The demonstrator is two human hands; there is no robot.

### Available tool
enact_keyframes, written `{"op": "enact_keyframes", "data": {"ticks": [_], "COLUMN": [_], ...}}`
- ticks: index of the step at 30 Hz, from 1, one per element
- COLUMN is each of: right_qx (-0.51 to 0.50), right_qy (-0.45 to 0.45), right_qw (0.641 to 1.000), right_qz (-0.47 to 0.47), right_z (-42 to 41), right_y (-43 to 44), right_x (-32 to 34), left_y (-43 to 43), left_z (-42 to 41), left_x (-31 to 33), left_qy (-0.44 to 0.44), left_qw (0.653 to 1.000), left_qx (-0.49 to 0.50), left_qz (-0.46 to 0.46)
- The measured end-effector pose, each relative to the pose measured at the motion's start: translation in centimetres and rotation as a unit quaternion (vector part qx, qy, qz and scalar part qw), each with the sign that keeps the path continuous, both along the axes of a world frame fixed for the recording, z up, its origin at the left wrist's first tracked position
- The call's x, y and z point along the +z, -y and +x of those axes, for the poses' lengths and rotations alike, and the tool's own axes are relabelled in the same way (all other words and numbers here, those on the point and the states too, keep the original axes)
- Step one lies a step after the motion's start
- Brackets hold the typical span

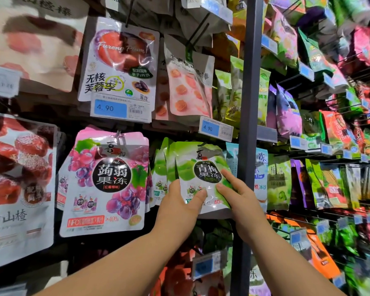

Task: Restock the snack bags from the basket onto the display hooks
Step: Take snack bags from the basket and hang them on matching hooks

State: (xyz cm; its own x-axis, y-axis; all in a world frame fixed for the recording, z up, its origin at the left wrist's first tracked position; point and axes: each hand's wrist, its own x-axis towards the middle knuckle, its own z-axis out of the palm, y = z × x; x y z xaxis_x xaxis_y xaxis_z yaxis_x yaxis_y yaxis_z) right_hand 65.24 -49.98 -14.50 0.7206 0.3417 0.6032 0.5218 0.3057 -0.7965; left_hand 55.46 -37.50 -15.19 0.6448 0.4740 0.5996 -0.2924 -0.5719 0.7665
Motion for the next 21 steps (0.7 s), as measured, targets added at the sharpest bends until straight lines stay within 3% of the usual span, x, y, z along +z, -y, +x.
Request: {"op": "enact_keyframes", "data": {"ticks": [9, 15, 21], "right_qx": [-0.029, -0.117, -0.177], "right_qy": [0.02, 0.106, 0.111], "right_qw": [0.995, 0.98, 0.967], "right_qz": [-0.096, -0.121, -0.147], "right_z": [0.1, -1.1, -2.3], "right_y": [-1.4, -0.8, -0.1], "right_x": [-1.2, -3.0, -5.0], "left_y": [-0.4, -0.7, 0.5], "left_z": [-0.2, -0.2, -0.3], "left_x": [-0.7, -3.0, -5.6], "left_qy": [-0.042, -0.035, -0.021], "left_qw": [0.998, 0.996, 0.995], "left_qx": [0.05, 0.071, 0.057], "left_qz": [-0.002, -0.037, -0.074]}}
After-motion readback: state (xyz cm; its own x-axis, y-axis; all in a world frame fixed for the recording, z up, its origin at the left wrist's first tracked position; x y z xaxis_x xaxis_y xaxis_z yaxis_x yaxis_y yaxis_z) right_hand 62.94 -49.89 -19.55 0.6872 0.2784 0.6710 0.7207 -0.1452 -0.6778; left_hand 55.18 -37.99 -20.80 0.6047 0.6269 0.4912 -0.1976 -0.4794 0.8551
